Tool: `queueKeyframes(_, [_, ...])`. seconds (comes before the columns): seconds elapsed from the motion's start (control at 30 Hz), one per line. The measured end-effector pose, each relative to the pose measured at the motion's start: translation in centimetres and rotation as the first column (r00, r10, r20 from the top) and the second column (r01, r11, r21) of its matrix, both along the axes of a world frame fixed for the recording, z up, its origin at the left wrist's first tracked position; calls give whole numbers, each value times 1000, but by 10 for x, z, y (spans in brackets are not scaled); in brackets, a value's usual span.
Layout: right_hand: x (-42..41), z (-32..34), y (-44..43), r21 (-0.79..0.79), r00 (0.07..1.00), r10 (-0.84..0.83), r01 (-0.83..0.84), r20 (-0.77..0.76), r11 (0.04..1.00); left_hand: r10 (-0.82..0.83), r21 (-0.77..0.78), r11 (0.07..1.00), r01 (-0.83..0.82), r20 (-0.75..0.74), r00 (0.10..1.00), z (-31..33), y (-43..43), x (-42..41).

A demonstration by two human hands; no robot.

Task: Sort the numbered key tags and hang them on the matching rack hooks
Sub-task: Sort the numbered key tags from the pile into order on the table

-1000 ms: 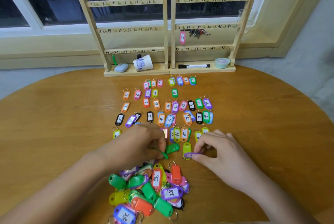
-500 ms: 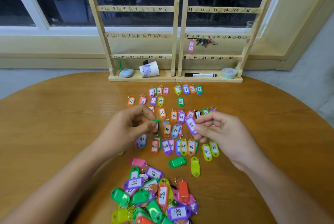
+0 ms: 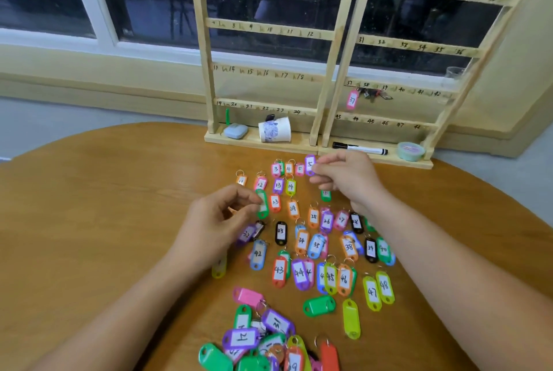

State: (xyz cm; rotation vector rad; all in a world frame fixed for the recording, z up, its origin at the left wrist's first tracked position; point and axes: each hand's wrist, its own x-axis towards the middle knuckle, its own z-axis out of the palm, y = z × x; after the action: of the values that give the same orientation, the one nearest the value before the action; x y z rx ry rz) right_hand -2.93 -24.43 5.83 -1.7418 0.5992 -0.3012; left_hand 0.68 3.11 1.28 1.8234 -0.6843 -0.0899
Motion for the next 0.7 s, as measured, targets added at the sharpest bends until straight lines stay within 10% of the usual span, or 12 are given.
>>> queueKeyframes(0.7, [54, -29, -8, -640, 991, -119, 52, -62, 767, 188, -117, 965, -234, -312, 931, 3, -1, 20])
